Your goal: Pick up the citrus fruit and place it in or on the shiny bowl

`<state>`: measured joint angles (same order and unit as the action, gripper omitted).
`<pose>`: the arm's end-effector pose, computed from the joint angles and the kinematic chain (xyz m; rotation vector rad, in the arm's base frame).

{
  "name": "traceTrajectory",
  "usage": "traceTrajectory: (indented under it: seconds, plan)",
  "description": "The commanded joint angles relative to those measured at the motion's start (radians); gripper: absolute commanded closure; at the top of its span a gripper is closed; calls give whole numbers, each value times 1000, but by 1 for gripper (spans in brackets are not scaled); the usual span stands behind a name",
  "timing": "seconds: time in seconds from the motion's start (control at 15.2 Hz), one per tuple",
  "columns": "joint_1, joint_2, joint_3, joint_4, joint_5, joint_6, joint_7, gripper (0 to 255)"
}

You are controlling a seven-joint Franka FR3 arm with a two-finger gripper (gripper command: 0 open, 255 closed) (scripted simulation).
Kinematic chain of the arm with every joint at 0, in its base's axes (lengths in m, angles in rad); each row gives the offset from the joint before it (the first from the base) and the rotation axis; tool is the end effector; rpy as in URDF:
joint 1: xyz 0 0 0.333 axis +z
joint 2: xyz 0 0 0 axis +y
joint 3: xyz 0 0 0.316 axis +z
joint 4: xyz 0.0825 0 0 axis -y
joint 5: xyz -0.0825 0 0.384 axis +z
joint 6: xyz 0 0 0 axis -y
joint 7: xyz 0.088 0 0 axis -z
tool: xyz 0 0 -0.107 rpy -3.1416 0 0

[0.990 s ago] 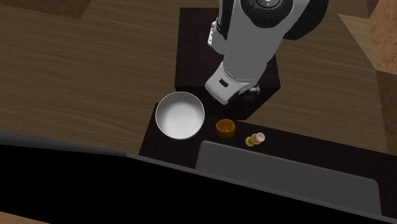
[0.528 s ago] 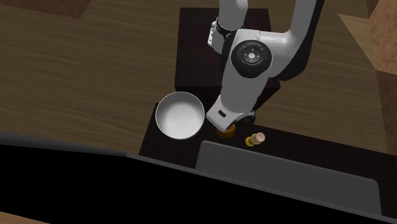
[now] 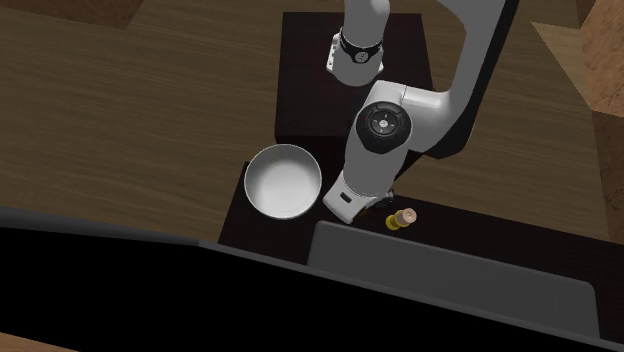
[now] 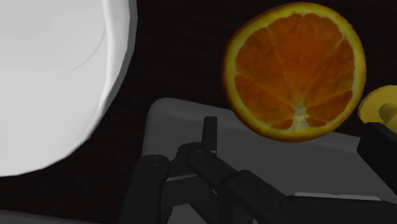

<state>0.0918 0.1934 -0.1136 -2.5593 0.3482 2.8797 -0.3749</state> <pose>0.4609 -0.0314 0.2079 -3.0709 -0.0398 -0.2230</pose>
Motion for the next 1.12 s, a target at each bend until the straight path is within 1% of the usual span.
traceTrajectory:
  seconds: [0.0,0.53,0.59,1.06]
  plan:
    - [-15,44,25,9,43,34,-35,0]
    - [-17,44,26,9,41,34,-34,0]
    - [-17,44,26,9,41,34,-34,255]
    - [-14,43,26,9,40,35,-29,255]
